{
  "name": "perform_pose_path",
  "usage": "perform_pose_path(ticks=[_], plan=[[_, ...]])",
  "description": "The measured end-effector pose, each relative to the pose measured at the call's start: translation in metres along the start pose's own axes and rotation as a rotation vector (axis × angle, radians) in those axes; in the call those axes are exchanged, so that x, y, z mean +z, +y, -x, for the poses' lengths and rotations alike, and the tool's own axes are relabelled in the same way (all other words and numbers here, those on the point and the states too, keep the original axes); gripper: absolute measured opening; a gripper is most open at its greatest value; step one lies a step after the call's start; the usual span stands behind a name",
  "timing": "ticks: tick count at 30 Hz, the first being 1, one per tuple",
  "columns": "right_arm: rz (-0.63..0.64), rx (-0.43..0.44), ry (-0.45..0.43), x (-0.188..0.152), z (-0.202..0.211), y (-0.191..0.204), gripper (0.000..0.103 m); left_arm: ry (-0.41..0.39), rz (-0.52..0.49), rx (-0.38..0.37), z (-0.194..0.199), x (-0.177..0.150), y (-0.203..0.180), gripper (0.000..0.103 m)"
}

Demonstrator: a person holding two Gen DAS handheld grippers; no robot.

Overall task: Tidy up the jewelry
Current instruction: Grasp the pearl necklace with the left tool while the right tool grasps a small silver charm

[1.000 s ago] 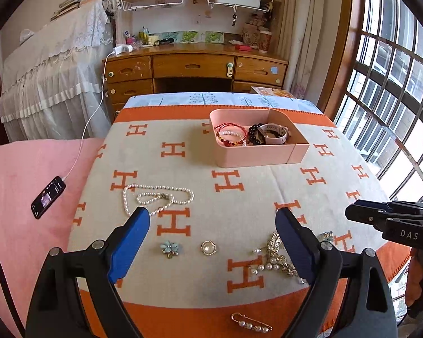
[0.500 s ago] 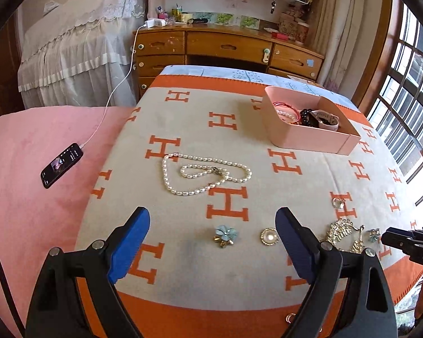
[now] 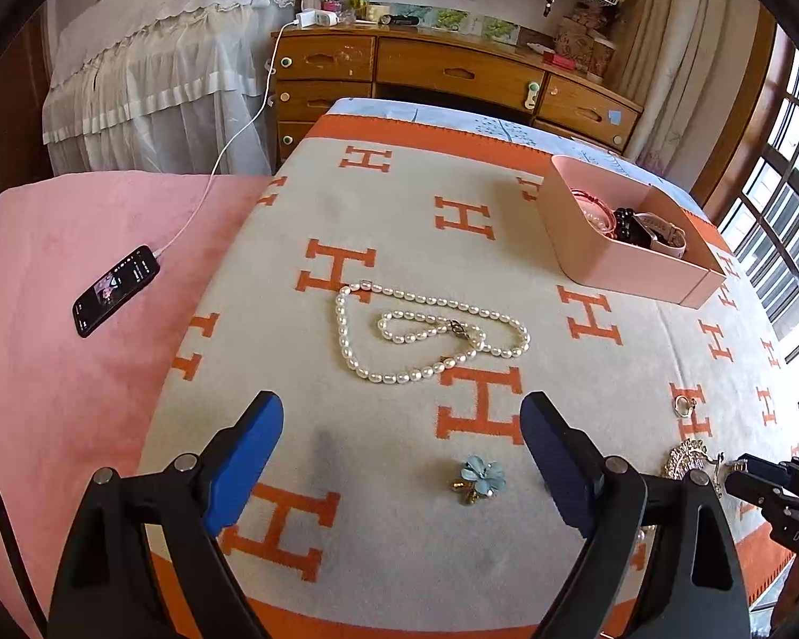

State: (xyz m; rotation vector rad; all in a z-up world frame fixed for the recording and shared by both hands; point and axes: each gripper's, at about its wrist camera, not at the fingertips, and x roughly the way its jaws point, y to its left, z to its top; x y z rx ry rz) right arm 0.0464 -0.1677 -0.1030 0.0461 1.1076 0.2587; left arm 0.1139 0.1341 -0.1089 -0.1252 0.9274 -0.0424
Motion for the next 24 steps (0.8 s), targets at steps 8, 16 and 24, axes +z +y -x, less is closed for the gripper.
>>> perform_pose_path(ticks=[8, 16, 24], plan=[[0.055, -0.026, -0.039, 0.003, -0.004, 0.006, 0.022, 0.012, 0.067, 0.003, -0.02, 0.023, 0.019, 0.079], [0.031, -0.003, -0.051, 0.008, -0.006, 0.001, 0.022, 0.122, 0.103, -0.045, -0.048, 0.045, 0.023, 0.065], [0.019, 0.02, -0.057, 0.01, -0.007, -0.002, 0.022, 0.194, 0.075, 0.045, -0.064, 0.063, 0.021, 0.065]])
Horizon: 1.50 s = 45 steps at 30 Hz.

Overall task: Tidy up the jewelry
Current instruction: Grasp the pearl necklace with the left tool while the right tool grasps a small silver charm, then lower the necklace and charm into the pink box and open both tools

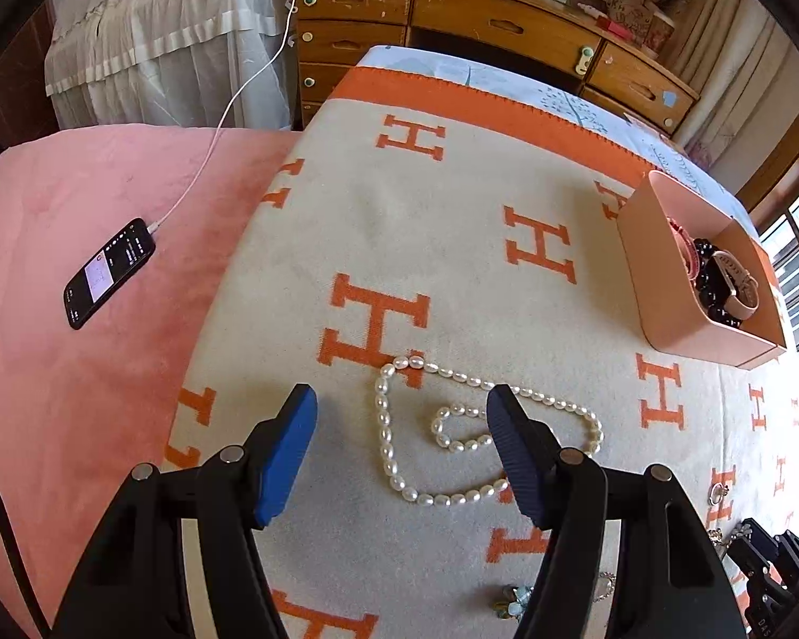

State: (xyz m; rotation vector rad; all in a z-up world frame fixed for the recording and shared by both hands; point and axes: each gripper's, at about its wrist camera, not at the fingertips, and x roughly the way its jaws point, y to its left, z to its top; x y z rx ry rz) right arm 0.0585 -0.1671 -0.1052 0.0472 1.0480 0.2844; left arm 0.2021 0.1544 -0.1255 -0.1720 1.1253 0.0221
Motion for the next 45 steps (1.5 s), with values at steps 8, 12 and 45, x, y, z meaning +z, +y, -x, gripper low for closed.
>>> perform_pose_path(ticks=[8, 12, 45], plan=[[-0.014, 0.028, -0.005, -0.001, 0.001, -0.005, 0.022, 0.062, 0.011, 0.03, -0.01, 0.009, 0.011, 0.064], [-0.018, 0.038, -0.006, -0.001, 0.002, -0.006, 0.022, 0.083, -0.023, 0.025, -0.01, 0.012, 0.007, 0.054], [-0.058, 0.072, -0.289, 0.145, 0.1, -0.021, 0.022, -0.236, -0.202, -0.297, 0.168, 0.089, -0.182, 0.003]])
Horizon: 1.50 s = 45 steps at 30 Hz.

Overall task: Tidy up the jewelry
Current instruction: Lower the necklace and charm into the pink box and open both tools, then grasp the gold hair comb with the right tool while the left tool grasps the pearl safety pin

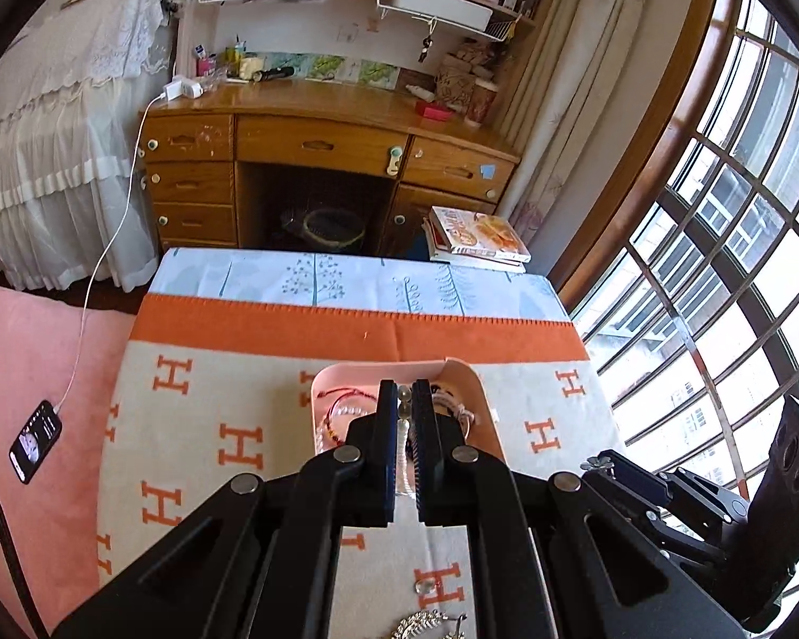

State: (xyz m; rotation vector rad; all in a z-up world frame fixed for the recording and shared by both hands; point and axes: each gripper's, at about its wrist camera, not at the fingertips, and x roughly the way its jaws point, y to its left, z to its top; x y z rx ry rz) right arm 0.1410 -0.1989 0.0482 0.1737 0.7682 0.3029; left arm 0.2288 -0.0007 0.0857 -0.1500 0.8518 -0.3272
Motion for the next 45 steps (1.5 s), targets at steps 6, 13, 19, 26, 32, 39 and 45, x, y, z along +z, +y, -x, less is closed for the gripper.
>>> perform_pose_path(ticks=[6, 13, 19, 26, 32, 39, 45], plan=[[-0.045, -0.013, 0.045, 0.022, -0.043, -0.018, 0.022, -0.013, -0.029, 0.022, -0.021, 0.023, -0.021, 0.003], [-0.083, 0.006, 0.186, 0.016, -0.108, -0.029, 0.023, 0.035, -0.018, 0.042, -0.071, 0.022, -0.016, 0.003], [-0.132, 0.009, 0.259, 0.008, -0.138, -0.036, 0.023, 0.104, -0.028, 0.065, -0.107, -0.003, 0.003, 0.012], [-0.132, -0.01, 0.271, 0.002, -0.139, -0.038, 0.026, 0.118, -0.058, 0.114, -0.111, -0.036, 0.019, 0.064], [-0.117, -0.011, 0.251, -0.006, -0.119, -0.031, 0.026, 0.106, -0.079, 0.127, -0.093, -0.056, 0.025, 0.066], [-0.066, -0.007, 0.234, -0.029, -0.085, -0.014, 0.026, 0.047, -0.097, 0.141, -0.056, -0.078, 0.025, 0.075], [-0.052, 0.009, 0.236, -0.054, -0.058, -0.002, 0.026, -0.01, -0.111, 0.151, -0.023, -0.098, 0.023, 0.081]])
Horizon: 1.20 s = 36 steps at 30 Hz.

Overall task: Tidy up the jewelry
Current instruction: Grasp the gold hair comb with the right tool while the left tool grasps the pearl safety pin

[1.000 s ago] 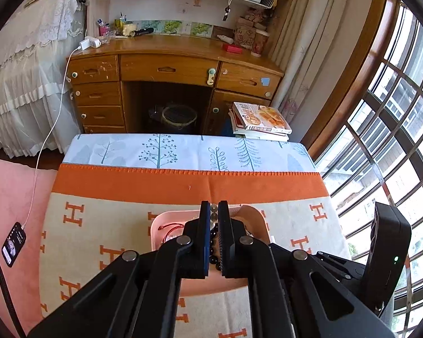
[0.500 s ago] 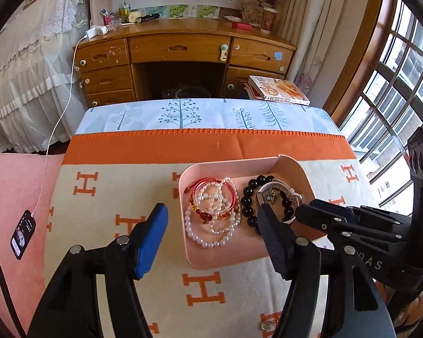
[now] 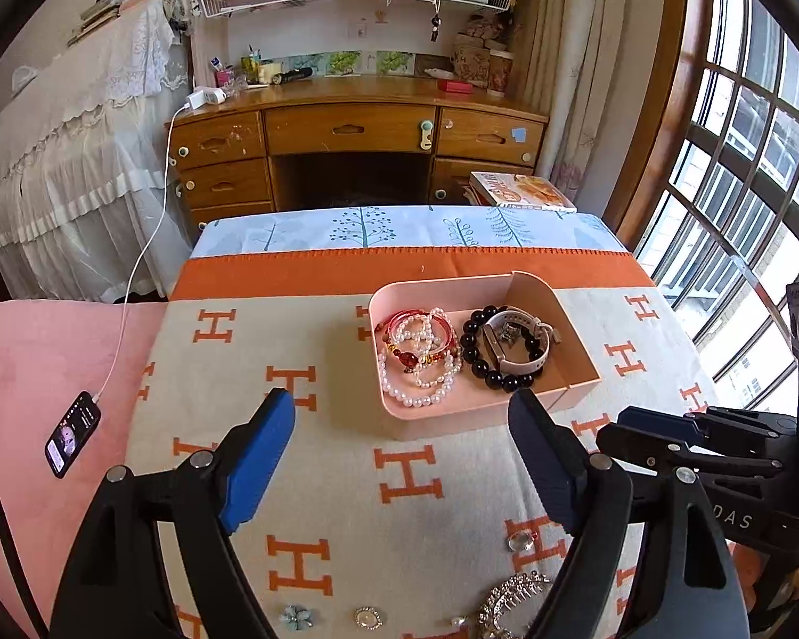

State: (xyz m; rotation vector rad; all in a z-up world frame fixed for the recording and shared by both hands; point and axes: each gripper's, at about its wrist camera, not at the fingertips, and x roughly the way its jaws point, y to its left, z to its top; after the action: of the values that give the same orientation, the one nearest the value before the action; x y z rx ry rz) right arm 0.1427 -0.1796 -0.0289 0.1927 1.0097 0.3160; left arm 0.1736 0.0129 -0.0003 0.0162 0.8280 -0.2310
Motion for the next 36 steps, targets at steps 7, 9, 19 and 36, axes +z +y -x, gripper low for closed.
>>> perform_pose_path(ticks=[7, 9, 19, 36], plan=[[-0.017, 0.026, 0.025, -0.038, 0.016, 0.007, 0.026, -0.058, 0.0, 0.029, 0.036, -0.035, 0.005, 0.088], [-0.022, 0.031, 0.044, -0.049, 0.015, 0.008, 0.026, -0.053, 0.013, 0.029, 0.041, -0.048, 0.008, 0.088], [-0.076, 0.052, 0.174, -0.1, -0.014, 0.002, 0.026, 0.09, 0.109, 0.032, 0.032, -0.127, 0.037, 0.088], [0.189, -0.135, 0.138, -0.112, -0.037, 0.047, 0.017, 0.165, 0.144, -0.003, 0.026, -0.176, 0.054, 0.088]])
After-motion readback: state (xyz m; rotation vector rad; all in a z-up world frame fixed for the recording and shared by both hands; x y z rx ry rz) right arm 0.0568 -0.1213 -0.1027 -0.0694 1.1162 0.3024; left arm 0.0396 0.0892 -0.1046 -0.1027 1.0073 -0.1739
